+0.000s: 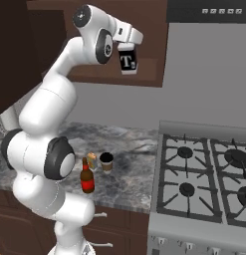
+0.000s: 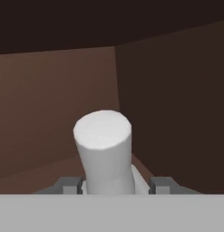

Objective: Sort all alcoholic drinks to one cabinet, and non-alcoholic drinks to the other.

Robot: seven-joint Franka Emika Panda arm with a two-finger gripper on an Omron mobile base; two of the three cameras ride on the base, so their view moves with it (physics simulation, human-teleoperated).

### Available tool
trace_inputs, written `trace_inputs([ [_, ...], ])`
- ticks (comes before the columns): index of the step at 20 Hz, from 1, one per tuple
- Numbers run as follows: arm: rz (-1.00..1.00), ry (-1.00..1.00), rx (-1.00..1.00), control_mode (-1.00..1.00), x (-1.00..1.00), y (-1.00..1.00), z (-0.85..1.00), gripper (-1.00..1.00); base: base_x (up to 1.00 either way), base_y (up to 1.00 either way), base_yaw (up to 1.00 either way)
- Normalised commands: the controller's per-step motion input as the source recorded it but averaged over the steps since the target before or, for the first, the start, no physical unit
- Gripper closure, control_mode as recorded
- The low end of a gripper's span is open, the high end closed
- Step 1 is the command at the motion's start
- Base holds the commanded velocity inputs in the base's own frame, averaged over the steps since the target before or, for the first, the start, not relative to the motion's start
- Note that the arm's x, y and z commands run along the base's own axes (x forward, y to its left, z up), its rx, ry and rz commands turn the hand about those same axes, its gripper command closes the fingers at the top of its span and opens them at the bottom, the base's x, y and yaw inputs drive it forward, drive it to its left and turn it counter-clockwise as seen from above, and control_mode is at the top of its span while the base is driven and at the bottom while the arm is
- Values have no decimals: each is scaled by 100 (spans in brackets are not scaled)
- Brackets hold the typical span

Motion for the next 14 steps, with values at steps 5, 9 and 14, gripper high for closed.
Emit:
trace_inputs([
  [5, 0, -3, 0, -100, 17, -1, -5, 100, 0, 0, 0],
  [9, 0, 0, 0, -100, 14, -1, -8, 100, 0, 0, 0],
  [14, 0, 0, 0, -100, 9, 0, -10, -100, 0, 0, 0],
])
